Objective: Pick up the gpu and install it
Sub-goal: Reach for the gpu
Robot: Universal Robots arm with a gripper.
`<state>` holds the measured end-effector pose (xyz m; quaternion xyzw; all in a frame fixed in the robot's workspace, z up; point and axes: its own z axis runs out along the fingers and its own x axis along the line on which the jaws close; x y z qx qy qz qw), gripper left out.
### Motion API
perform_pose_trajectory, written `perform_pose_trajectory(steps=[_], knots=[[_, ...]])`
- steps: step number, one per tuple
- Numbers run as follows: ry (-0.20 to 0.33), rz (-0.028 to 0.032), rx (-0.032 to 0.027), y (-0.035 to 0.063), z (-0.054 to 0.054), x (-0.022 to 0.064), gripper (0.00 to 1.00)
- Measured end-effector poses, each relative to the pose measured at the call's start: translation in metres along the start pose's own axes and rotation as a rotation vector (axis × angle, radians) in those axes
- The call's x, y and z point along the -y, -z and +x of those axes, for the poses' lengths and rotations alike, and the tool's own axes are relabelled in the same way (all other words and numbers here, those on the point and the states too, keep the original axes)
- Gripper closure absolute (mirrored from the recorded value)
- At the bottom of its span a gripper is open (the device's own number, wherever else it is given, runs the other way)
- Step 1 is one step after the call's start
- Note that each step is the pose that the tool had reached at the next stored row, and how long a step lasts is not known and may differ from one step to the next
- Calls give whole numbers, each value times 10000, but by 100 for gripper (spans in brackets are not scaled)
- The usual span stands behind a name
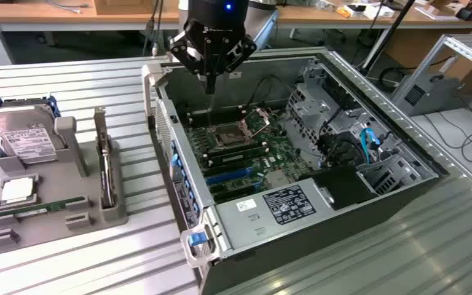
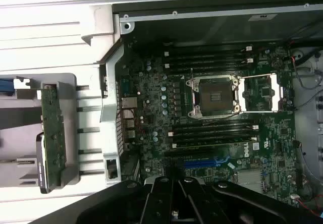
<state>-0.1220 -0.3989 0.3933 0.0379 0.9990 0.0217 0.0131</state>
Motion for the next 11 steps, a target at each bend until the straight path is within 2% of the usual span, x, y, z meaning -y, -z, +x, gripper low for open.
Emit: perform_pose_trajectory(steps=[11], knots=[[0, 0, 0, 2, 70, 5, 89]])
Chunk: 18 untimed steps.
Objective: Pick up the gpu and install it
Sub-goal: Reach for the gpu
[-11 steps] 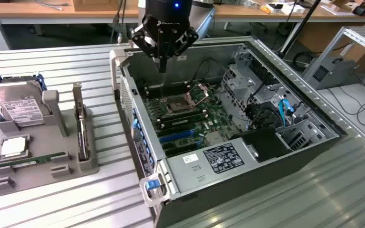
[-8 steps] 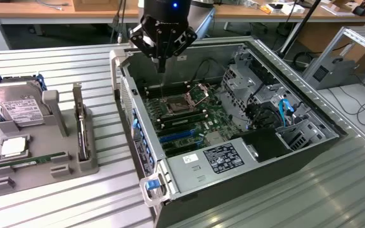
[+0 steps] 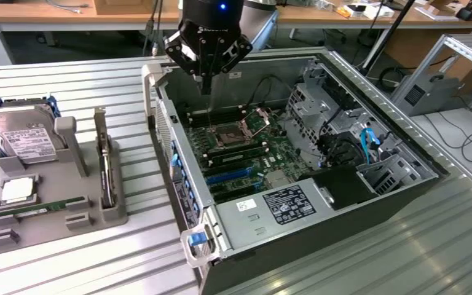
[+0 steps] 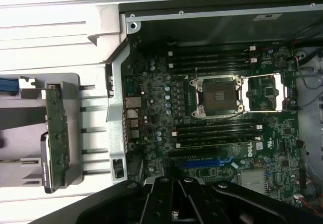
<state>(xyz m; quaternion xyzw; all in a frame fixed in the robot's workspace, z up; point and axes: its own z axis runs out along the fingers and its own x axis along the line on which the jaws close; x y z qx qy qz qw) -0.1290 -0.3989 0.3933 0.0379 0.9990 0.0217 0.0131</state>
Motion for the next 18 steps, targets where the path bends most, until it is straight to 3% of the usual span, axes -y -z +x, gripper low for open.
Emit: perform_pose_trajectory(steps=[18], knots=[[0, 0, 0, 2, 88, 7, 89]])
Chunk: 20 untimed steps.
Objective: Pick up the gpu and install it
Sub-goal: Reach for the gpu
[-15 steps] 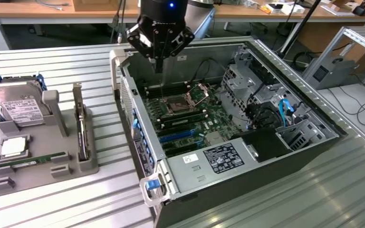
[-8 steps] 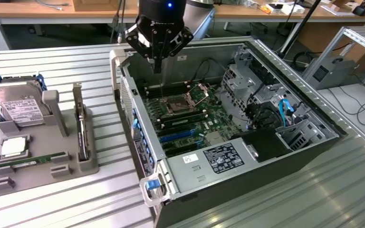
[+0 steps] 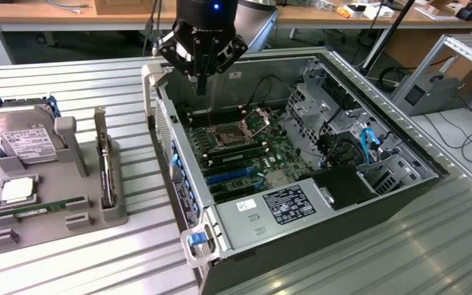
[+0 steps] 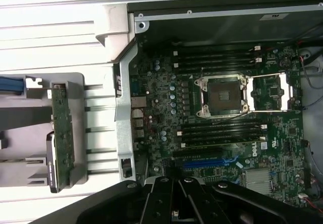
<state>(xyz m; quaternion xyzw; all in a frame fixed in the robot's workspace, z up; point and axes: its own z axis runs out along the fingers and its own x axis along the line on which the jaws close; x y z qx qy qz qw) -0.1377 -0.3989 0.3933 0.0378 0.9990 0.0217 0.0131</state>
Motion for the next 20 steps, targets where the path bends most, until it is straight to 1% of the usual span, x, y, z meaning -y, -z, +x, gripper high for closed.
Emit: perform_pose_trajectory(steps=[4, 20], knots=[[0, 1, 0, 1, 25, 2, 89], [0, 0, 0, 2, 69, 5, 89]])
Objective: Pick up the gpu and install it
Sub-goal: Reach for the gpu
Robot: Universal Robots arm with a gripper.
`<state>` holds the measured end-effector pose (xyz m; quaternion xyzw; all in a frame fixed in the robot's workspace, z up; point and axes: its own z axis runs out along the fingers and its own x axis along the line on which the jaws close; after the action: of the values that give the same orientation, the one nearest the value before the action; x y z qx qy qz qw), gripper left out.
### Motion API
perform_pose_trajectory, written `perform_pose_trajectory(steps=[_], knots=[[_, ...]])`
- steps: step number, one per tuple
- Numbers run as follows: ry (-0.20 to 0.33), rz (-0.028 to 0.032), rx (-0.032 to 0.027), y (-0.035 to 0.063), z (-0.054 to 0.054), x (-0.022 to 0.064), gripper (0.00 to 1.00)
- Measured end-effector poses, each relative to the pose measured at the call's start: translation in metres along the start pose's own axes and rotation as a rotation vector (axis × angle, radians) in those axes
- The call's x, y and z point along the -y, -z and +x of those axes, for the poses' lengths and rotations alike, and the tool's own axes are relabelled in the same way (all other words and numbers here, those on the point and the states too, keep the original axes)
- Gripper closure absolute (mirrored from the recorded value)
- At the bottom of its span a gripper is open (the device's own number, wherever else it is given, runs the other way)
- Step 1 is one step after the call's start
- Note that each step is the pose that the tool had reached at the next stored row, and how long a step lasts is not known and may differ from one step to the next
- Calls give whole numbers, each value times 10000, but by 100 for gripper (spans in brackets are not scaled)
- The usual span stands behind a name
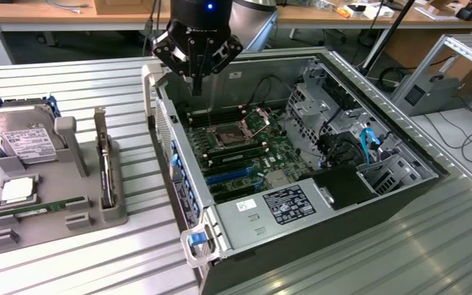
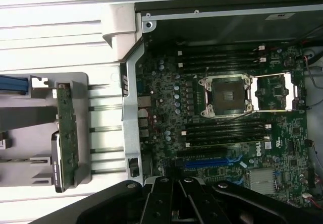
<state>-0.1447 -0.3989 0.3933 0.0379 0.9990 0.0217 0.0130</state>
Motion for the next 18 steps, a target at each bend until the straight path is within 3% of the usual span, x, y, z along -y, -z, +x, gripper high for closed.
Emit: perform_pose_trajectory(steps=[18], knots=[[0, 0, 0, 2, 71, 5, 89]])
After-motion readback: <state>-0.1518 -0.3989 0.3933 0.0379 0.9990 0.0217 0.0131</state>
